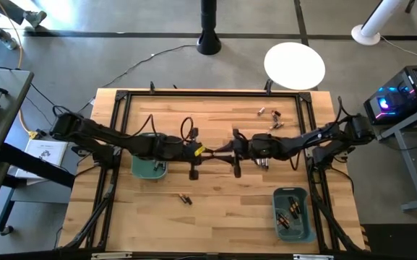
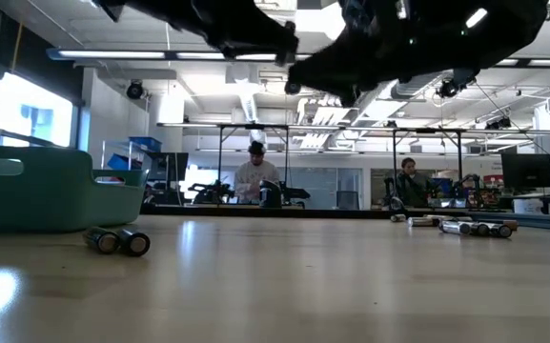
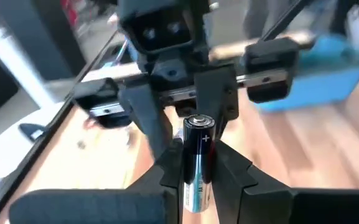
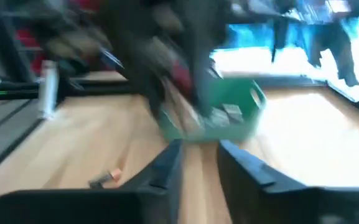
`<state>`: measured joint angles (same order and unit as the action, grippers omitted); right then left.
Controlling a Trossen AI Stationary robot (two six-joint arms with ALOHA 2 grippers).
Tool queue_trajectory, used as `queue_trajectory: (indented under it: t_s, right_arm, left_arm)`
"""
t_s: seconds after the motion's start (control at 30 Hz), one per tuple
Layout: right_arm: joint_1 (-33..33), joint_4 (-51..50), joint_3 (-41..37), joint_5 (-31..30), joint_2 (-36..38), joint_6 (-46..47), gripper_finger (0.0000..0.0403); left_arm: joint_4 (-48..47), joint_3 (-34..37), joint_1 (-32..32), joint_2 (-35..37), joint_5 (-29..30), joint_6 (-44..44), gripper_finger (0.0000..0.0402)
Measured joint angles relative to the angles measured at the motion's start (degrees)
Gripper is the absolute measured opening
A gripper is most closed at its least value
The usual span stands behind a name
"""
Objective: Sort batteries
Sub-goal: Put the silver battery into the green bin
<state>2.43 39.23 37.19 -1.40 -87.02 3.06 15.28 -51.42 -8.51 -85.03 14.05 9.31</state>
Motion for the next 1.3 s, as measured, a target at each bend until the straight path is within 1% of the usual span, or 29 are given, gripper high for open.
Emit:
queue_trajectory:
  t_s: [0.07,0.13,0.17,0.2,0.23,0.27,0.33,0.37,0.4,0.47,0.53,0.67,0.8,0.9,1.13,1.3]
  right_arm:
    - [-0.7,-1.6,0.0,-1.9,-0.1,2.2,0.0133]
    - [-1.6,-3.4,0.0,-3.1,0.0,3.3,0.0161]
    - [-1.9,-4.6,0.0,-3.1,0.0,3.6,0.0172]
    - [-2.3,-5.8,0.0,-3.1,0.0,4.1,0.0181]
    - [-2.5,-6.5,0.0,-3.1,0.0,4.7,0.0187]
    - [-2.7,-6.7,0.0,-3.1,0.0,5.2,0.0191]
    - [-2.8,-6.9,0.0,-3.1,0.0,5.9,0.0194]
    - [-2.8,-6.9,0.0,-3.1,0.0,5.9,0.0194]
    - [-2.8,-6.9,0.0,-3.1,0.0,5.7,0.0195]
    - [-2.8,-6.8,0.0,-3.1,0.0,5.7,0.0195]
    - [-2.8,-6.9,0.0,-3.1,0.0,5.7,0.0195]
    - [-2.7,-6.9,0.0,-2.5,0.0,5.7,0.0196]
    - [-2.7,-6.9,0.0,-2.4,0.0,5.7,0.0196]
    - [-2.7,-6.9,0.0,-1.8,0.0,5.9,0.0196]
    - [-2.7,-6.9,0.0,-1.7,0.0,5.9,0.0196]
    - [-2.7,-6.9,0.0,-1.8,0.0,5.9,0.0196]
  left_arm:
    - [-9.3,-2.3,-1.7,1.7,6.1,-0.3,0.0038]
    - [-21.5,-5.0,-3.7,3.0,13.6,-3.2,0.0038]
    - [-28.6,-6.7,-4.4,3.5,16.4,-6.6,0.0038]
    - [-36.8,-8.5,-4.8,4.1,17.3,-12.3,0.0038]
    - [-45.7,-10.5,-4.7,4.6,15.8,-19.4,0.0038]
    - [-55.3,-12.2,-3.8,4.9,12.6,-26.9,0.0038]
    - [-69.9,-12.6,-2.6,5.5,9.8,-37.9,0.0038]
    - [-75.9,-11.7,-2.2,5.5,9.6,-42.0,0.0038]
    - [-79.4,-10.7,-1.7,5.6,8.8,-45.1,0.0038]
    - [-81.8,-8.4,-0.8,6.4,4.4,-48.7,0.0038]
    - [-81.9,-5.0,-0.3,6.7,0.2,-49.3,0.0038]
    - [-77.3,0.6,0.3,6.7,-3.4,-49.6,0.0038]
    - [-72.7,4.8,1.6,6.6,-5.5,-49.2,0.0039]
    - [-70.3,6.9,2.7,6.6,-8.4,-47.8,0.0045]
    - [-69.1,9.0,4.2,6.6,-9.3,-45.4,0.0051]
    - [-67.3,10.7,5.2,6.6,-11.9,-43.2,0.0064]
